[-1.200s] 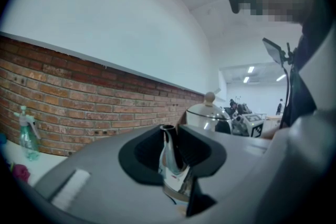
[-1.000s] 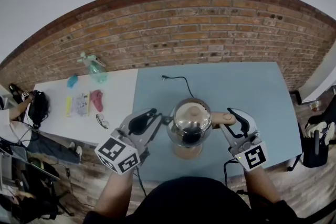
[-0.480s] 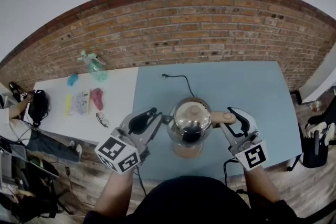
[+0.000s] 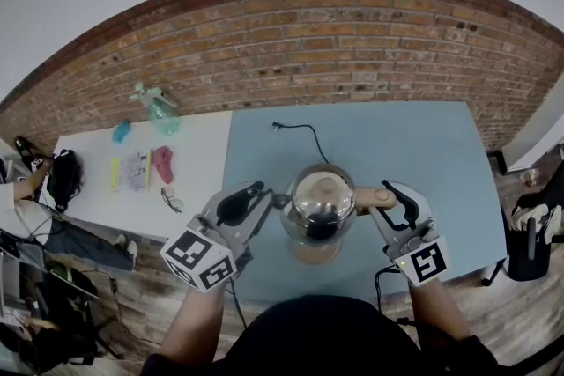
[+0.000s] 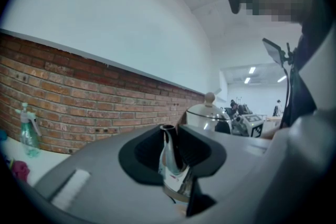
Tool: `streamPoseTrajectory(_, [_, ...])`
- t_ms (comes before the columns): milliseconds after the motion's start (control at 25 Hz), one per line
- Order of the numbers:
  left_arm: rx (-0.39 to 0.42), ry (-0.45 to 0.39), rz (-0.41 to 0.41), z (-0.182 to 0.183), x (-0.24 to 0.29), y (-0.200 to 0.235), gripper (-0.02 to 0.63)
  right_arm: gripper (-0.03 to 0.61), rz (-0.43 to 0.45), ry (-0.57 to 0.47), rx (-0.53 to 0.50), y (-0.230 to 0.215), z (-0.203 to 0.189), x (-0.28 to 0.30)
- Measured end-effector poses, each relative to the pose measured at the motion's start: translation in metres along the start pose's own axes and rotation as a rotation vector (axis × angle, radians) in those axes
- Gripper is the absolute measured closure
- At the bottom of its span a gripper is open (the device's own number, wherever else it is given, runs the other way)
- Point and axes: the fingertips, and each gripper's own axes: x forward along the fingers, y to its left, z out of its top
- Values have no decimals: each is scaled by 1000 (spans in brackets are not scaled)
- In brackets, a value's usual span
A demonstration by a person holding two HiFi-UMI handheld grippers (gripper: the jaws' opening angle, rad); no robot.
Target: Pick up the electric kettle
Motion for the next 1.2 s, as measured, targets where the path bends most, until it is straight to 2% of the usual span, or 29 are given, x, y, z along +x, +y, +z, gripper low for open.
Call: streamPoseTrajectory(1200, [-53,45,2,-30,1,4,529,422,32,51,42,8,-27,0])
